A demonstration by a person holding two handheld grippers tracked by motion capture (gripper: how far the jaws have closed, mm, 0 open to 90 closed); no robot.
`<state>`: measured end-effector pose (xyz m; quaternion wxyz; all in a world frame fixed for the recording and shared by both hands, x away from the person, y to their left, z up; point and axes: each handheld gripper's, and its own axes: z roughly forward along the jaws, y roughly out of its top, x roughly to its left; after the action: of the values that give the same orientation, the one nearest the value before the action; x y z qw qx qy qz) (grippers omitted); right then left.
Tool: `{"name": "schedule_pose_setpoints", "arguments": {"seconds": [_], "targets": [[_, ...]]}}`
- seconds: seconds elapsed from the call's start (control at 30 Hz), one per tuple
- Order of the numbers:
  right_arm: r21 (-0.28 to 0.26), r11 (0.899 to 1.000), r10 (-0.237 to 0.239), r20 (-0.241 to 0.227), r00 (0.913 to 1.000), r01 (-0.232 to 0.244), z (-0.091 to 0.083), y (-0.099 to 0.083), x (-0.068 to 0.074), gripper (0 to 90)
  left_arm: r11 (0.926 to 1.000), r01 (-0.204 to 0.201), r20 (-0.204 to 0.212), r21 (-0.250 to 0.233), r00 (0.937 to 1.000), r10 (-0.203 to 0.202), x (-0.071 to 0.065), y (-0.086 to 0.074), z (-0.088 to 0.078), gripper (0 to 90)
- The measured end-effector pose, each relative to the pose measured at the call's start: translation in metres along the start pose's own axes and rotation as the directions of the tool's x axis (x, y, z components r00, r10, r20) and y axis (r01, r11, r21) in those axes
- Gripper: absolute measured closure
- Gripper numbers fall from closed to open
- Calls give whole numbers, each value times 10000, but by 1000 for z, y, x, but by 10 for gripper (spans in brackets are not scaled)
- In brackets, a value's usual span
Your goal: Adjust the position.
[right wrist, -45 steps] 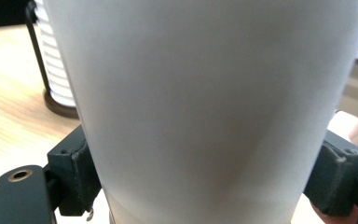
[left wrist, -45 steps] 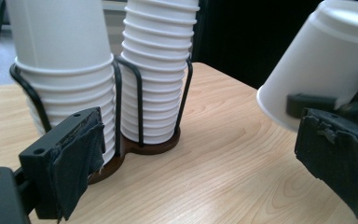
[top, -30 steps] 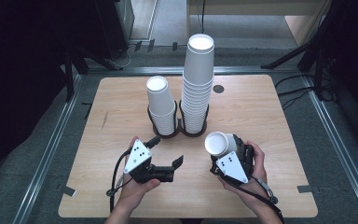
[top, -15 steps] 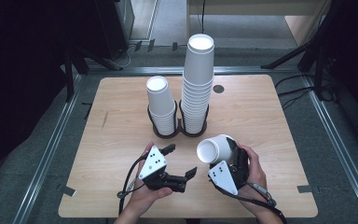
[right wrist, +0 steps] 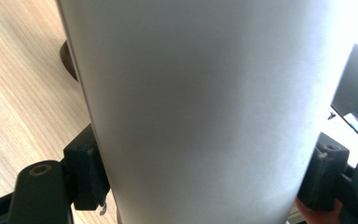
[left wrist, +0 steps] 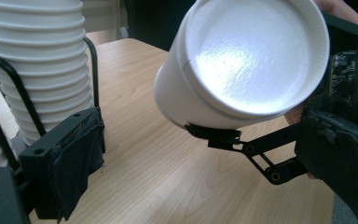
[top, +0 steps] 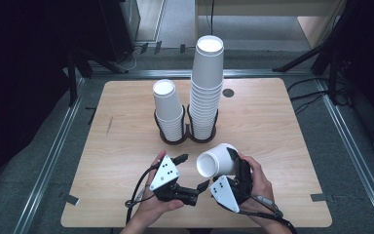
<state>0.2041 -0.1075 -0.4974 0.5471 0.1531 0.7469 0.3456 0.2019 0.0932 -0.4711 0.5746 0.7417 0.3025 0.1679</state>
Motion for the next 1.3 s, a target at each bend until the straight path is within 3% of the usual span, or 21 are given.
{"name": "schedule_pose_setpoints", "arguments": {"seconds": [0.3, 0.73, 0.8, 1.1, 1.3], "targets": [[-100, 9999, 73, -461, 9989, -78, -2, 4, 5, 213, 9997, -239, 172, 18, 9996, 239, -6, 0, 2, 20], [-193, 9989, 400, -1122, 9929, -424, -3, 7, 8, 208, 9982, -607, -92, 11, 9981, 607, -13, 1, 2, 82], [-311, 9986, 381, -1244, 9915, -423, -4, 8, 8, 208, 9981, -617, -118, -49, 9980, 617, -14, 2, 1, 133], [-396, 9978, 473, -1477, 9879, -537, -6, 10, 10, 206, 9979, -653, -103, -45, 9978, 653, -15, 3, 2, 139], [-553, 9955, 663, -1716, 9829, -768, -7, 11, 9, 203, 9985, -540, 123, -82, 9985, 541, -14, 4, 0, 164]]}}
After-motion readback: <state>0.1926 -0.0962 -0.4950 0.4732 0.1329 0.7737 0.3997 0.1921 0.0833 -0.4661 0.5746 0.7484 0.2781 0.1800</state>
